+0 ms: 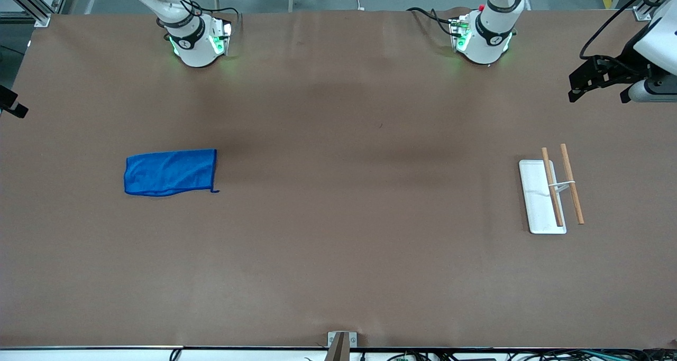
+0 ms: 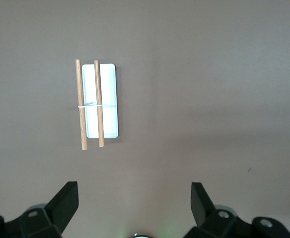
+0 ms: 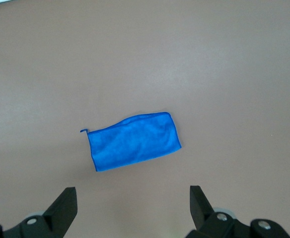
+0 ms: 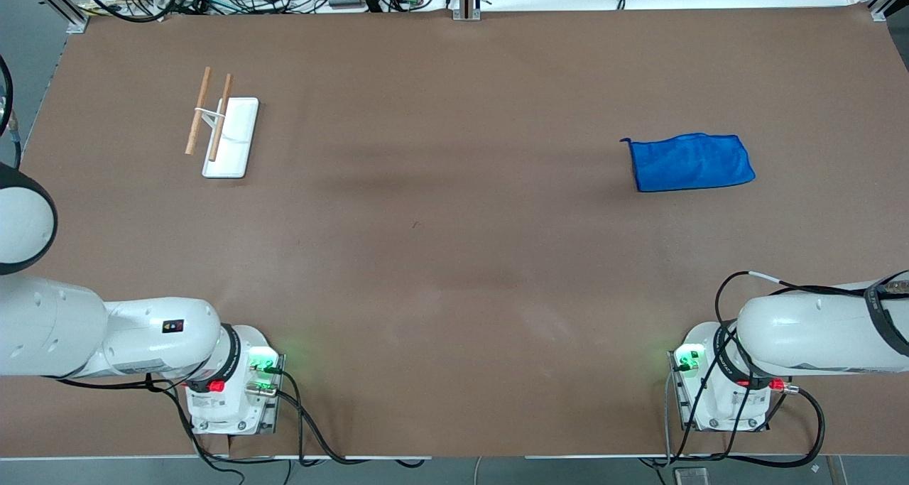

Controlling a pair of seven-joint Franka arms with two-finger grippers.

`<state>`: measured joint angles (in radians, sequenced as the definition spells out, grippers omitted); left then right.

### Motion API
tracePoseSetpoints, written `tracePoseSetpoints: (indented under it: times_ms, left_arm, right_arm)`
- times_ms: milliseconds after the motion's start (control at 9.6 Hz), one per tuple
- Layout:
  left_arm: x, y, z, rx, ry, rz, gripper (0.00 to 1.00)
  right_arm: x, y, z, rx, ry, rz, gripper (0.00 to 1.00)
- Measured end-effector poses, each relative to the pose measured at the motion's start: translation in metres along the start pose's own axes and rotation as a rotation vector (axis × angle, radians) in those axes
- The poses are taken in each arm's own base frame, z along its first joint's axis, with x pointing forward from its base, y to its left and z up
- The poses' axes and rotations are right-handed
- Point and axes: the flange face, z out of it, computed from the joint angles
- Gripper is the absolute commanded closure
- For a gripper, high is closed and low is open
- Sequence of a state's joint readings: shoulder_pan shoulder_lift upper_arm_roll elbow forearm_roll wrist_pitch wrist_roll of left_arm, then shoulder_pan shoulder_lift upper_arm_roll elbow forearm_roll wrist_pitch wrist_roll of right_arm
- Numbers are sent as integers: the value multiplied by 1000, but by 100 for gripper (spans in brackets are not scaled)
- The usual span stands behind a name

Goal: Right arm passes towel to left arm to hang
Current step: 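Move the right gripper toward the blue towel, then lower the right gripper onto the blue towel and close it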

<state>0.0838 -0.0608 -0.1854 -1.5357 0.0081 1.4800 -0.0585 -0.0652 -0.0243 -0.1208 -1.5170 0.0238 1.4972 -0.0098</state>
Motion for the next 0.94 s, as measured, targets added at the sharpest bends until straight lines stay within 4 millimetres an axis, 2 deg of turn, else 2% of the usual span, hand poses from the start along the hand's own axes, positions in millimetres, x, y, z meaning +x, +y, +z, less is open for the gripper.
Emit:
tracePoseSetpoints:
  times_ms: [104,208,312,521,729,938]
  left_arm:
    - [0,-1,0,0,0,-1,0]
    - [0,-1,0,0,-1,-3,0]
    - [0,-2,0,0,-1,-4,0]
    - [0,-3,0,0,-3,-5,0]
    - [0,-3,0,0,-4,-5,0]
    - [0,-3,0,0,-4,-5,0]
  right_arm:
    - [2,-2,19,0,-39,-27,0]
    - [7,-7,50,0,-71,-59,1]
    - [14,-16,91,-1,-86,-85,1]
    - [16,-30,191,-5,-74,-131,1]
    - [-3,-42,286,-13,-36,-167,1]
    - [-24,-43,362,-30,10,-193,1]
